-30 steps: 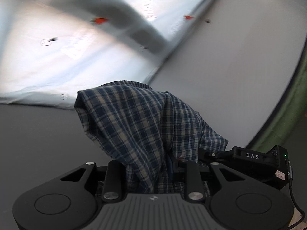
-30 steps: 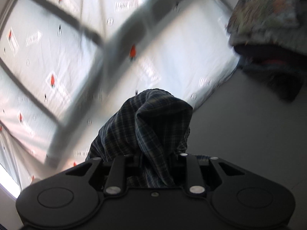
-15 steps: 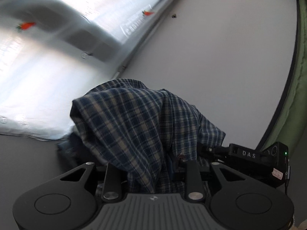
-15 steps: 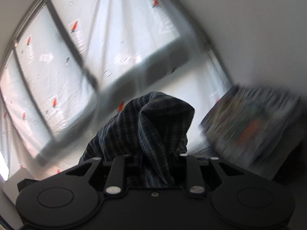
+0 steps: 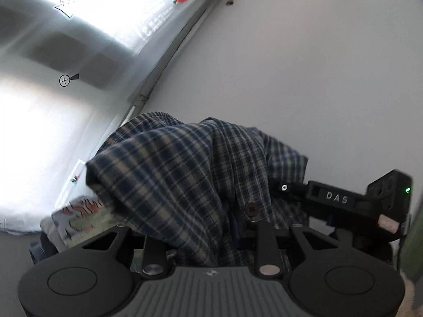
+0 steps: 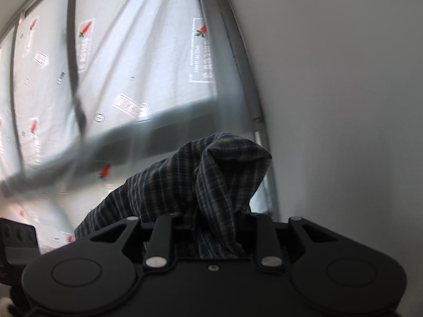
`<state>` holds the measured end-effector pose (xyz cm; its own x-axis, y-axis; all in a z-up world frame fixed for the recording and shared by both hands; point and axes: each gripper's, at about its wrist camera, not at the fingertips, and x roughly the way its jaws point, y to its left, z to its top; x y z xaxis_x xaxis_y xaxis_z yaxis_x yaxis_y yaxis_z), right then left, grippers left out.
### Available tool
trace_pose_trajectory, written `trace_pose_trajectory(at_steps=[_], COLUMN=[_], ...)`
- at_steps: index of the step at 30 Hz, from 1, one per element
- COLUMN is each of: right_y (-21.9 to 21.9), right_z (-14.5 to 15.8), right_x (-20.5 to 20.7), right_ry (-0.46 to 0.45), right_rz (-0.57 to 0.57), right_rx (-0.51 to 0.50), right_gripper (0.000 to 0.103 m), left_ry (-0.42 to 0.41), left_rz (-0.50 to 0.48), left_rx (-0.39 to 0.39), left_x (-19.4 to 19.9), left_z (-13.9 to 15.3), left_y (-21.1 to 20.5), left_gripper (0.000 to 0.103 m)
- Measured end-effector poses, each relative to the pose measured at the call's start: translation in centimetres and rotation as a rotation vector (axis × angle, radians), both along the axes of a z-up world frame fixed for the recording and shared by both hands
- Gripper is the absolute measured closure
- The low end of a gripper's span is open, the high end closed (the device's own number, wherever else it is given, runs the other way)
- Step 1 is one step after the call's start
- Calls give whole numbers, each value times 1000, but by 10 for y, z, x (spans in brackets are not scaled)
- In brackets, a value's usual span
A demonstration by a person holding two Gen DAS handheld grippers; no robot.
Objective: Fold clothes
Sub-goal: 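Carry the folded shirt with both grippers onto the stack of clothes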
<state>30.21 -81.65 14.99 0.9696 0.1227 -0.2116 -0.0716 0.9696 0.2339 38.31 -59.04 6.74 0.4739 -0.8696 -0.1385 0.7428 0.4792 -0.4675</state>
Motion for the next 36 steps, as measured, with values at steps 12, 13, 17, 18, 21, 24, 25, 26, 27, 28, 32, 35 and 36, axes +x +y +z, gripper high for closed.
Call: trace_pose_trajectory(at_steps=[12,13,17,18,21,24,25,26,27,28,32,35,36], right_y=[10,13,23,27,36,42,41,39,36,33,20,10,7], right_z=[-26,-27,-33,-35,-41,-49,-53,-58,-62,-67,-85,-99,-105], right_x=[62,66,74,74,73,79,85,91,97,103,124,141,146], right_ry=[3,-1,-40,-60,-121,-128,-108,-86,-64,-42,46,112,132], right_rz=[-134,-146,-194,-205,-239,-241,-234,-234,-232,-226,-205,-188,-178], right_rx=[-251,-275,-373,-399,-477,-541,-553,-559,-557,-542,-479,-432,-417], right_gripper=[60,60,44,44,53,77,78,78,78,78,59,52,51], left_ry=[139,138,104,96,70,51,50,50,50,39,74,168,183], left_rz=[106,114,160,174,245,340,352,352,353,364,438,458,459], left_rx=[81,86,104,108,120,76,73,78,83,113,255,291,297], left_x=[58,61,62,63,69,65,64,64,64,63,75,94,97], left_z=[-43,-44,-40,-39,-31,-24,-22,-21,-20,-21,-41,-62,-69], left_y=[-23,-23,-15,-15,-17,-5,-4,-5,-6,-11,-29,-31,-30], left_gripper=[64,63,60,59,59,59,59,58,57,57,57,55,52])
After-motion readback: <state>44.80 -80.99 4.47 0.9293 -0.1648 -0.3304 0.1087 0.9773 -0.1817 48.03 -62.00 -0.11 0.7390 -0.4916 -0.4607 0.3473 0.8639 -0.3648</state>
